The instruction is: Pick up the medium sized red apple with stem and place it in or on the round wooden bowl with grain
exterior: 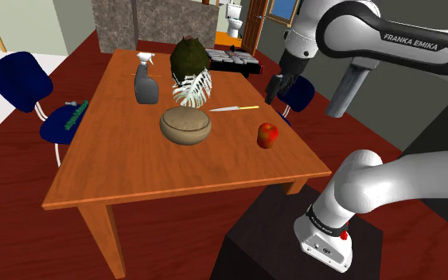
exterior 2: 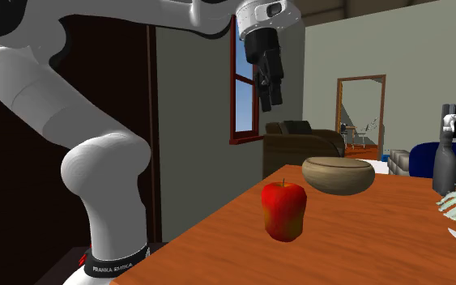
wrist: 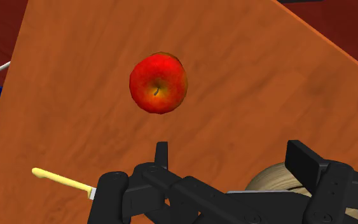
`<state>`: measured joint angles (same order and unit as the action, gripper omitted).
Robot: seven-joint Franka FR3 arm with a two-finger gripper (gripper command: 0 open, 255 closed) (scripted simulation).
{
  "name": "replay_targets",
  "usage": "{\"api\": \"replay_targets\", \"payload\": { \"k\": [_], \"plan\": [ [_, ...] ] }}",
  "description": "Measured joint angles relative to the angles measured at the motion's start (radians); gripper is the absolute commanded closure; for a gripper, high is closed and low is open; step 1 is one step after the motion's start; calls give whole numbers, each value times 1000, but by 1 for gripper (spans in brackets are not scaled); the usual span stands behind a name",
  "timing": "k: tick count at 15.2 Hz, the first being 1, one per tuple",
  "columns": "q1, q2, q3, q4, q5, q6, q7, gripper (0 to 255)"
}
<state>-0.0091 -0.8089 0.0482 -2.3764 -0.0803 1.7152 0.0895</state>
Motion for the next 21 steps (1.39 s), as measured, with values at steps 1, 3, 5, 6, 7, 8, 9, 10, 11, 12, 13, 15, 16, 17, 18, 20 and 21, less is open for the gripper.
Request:
{"api": "replay_targets", "payload": {
  "k": [1,3,5,6,7,8,9,10,11,12,13,15,16,17,18,20,21],
  "plan": [
    [0,0,0,0,0,0,0,0],
    [-5,12,-35,-17,-1,14,-30,0],
    [-11,38,-82,-42,0,41,-71,0],
    [-15,52,-108,-48,0,48,-94,0],
    [-18,62,-132,-62,2,58,-115,0],
    [-22,84,-159,-67,2,72,-141,0],
    [-25,100,-183,-79,4,85,-162,0],
    [-27,118,-204,-88,7,96,-182,0],
    [-30,125,-220,-97,6,103,-198,0],
    [-32,132,-229,-105,6,114,-206,0],
    [-32,134,-233,-114,6,123,-209,0],
    [-33,143,-238,-133,5,149,-213,0],
    [-33,146,-239,-146,5,164,-213,0],
    [-33,149,-240,-156,4,177,-214,0],
    [-33,150,-241,-171,3,193,-213,0],
    [-34,152,-242,-184,2,208,-213,0],
    [-34,152,-242,-187,2,211,-213,0]
  ]
}}
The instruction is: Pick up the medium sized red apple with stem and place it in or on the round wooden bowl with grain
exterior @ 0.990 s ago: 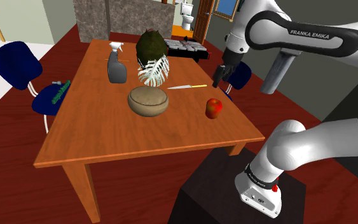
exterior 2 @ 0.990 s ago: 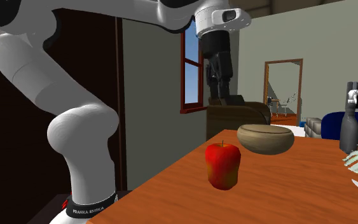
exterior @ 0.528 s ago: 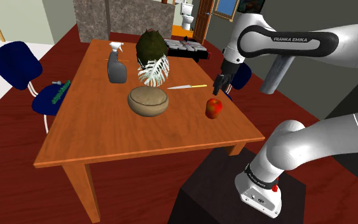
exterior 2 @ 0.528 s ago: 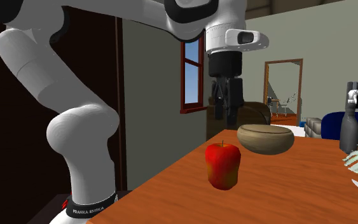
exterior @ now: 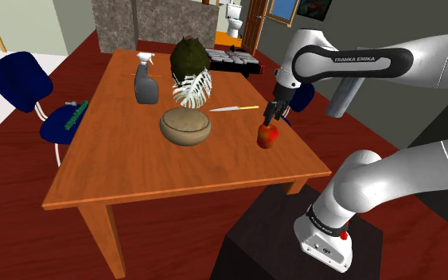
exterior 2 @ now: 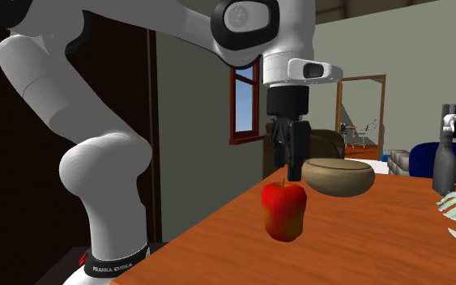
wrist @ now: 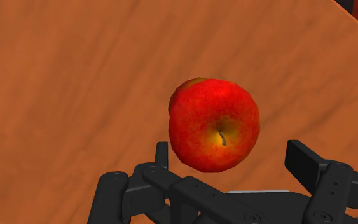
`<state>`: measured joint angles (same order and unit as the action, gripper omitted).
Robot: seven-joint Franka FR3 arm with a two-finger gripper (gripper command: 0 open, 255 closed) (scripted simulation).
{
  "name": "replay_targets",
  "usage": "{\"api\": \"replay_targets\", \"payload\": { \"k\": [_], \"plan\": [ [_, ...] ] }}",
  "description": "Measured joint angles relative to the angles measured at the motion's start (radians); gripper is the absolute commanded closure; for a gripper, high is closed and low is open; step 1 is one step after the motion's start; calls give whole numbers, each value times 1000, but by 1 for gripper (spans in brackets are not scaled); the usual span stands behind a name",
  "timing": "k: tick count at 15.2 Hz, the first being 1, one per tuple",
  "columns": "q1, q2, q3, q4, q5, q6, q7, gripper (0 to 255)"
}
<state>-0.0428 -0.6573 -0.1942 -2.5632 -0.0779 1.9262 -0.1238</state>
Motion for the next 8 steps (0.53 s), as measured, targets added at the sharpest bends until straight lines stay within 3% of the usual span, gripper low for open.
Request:
{"api": "replay_targets", "payload": {
  "k": [4,5,8],
  "plan": [
    [0,1,0,-2,0,3,0,0],
    [0,1,0,-2,0,3,0,255],
    [0,1,0,-2,0,3,0,255]
  ]
}}
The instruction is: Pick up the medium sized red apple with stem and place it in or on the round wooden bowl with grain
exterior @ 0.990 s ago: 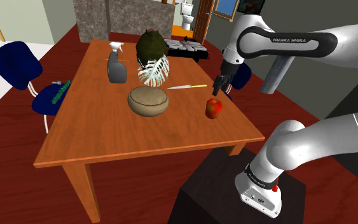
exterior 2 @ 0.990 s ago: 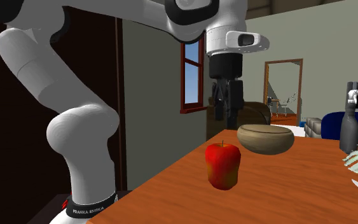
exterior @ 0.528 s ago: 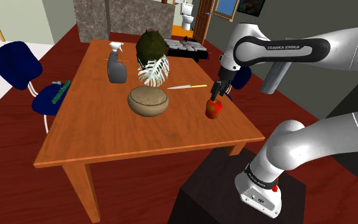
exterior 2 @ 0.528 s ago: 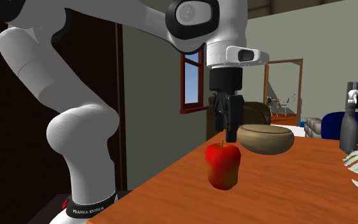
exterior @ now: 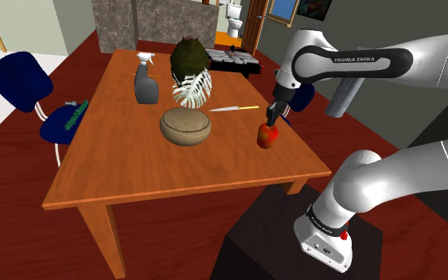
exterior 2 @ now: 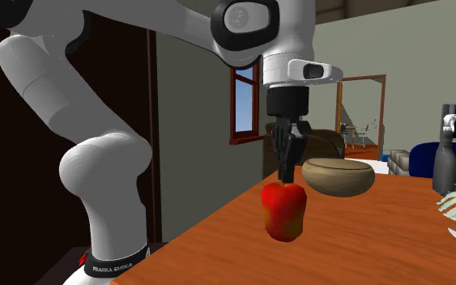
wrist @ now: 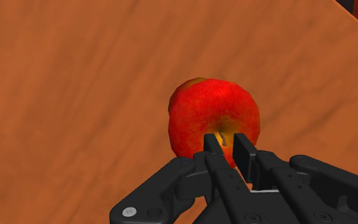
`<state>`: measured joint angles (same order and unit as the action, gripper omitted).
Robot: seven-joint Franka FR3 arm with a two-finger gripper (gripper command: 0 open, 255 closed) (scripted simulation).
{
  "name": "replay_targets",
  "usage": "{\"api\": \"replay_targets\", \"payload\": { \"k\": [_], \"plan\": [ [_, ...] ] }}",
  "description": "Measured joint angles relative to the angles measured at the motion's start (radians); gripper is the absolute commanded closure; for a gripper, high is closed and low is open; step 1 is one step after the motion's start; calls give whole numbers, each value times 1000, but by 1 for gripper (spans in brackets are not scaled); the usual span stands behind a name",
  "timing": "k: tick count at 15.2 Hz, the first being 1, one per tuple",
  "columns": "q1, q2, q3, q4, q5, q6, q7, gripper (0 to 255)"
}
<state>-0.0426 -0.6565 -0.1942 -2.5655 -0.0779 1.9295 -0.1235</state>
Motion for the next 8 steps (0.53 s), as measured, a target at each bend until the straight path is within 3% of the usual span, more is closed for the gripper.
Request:
{"api": "replay_targets", "payload": {
  "k": [8],
  "plan": [
    [0,-3,1,4,0,-6,0,255]
  ]
}}
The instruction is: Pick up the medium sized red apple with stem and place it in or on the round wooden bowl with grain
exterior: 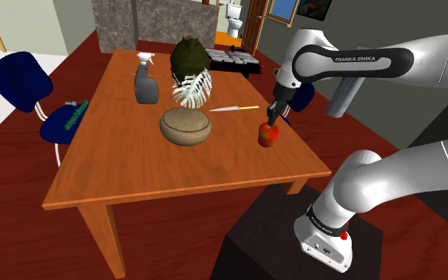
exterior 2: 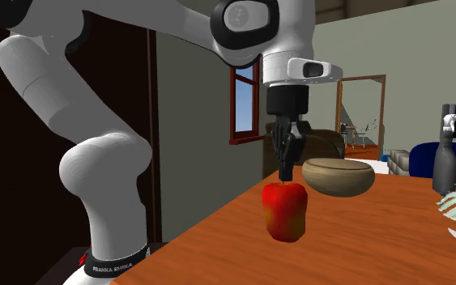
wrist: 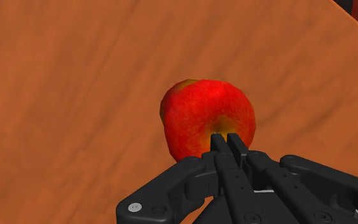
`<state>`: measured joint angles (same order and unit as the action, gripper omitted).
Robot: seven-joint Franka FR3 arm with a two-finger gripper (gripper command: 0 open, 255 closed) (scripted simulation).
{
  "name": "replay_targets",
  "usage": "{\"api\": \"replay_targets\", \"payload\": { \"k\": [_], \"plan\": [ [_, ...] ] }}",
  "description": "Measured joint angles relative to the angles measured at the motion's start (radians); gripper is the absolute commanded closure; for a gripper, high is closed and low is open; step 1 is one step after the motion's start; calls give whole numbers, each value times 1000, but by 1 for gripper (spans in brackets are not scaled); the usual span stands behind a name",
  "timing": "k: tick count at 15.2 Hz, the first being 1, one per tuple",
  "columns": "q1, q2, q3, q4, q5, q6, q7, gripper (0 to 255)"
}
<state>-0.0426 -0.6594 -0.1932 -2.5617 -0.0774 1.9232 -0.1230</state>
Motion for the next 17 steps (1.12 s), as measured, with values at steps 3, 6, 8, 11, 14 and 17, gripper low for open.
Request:
{"api": "replay_targets", "payload": {
  "k": [3,6,8,11,14,17],
  "plan": [
    [1,-1,3,36,2,-37,0,255],
    [2,-8,6,67,4,-76,1,255],
    [4,-4,9,98,7,-102,3,255],
    [6,-4,13,138,10,-142,4,255],
    [6,-10,16,174,12,-185,5,255],
    [8,-3,18,221,15,-223,5,255]
  ]
}}
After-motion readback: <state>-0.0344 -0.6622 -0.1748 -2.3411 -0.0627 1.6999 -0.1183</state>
